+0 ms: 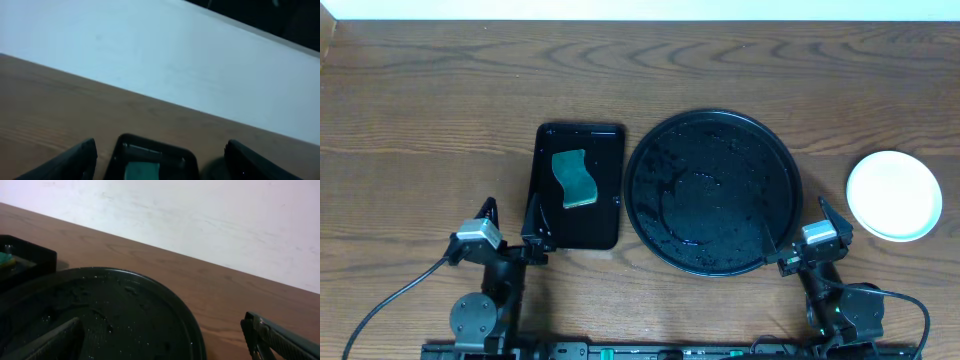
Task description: Clean dirty plates on tray and stack at the side
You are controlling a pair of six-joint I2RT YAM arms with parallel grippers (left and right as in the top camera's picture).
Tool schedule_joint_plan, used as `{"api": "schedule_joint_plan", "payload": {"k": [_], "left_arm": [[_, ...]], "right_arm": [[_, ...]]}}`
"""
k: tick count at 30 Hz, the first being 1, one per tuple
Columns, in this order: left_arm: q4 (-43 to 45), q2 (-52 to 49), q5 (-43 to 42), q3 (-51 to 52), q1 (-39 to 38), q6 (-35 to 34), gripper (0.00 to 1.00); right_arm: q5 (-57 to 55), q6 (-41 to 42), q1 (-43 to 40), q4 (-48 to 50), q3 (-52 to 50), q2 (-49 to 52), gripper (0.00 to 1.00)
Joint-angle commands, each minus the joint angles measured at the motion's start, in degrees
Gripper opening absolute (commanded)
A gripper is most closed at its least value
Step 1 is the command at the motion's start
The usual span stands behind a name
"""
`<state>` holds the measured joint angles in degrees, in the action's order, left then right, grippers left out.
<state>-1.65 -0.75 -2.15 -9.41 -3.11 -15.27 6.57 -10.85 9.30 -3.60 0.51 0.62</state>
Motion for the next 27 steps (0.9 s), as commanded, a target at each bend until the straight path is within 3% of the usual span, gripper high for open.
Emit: {"api": "schedule_joint_plan", "payload": {"k": [1, 4, 27], "left_arm": [[4.07, 0.68, 0.72, 4.61, 0.44, 1.31, 0.82], [8.46, 0.70, 0.68, 9.22, 0.48, 1.25, 0.82], [-2.38, -0.15, 0.72, 9.16, 0.42, 1.09, 0.82]], "right_arm": [[-0.33, -0.37, 0.55, -0.04, -0.22, -0.31, 0.99], [-0.33, -0.37, 0.55, -0.04, -0.22, -0.31, 0.99], [-0.33, -0.37, 0.55, -0.04, -0.22, -0.31, 0.99]]}}
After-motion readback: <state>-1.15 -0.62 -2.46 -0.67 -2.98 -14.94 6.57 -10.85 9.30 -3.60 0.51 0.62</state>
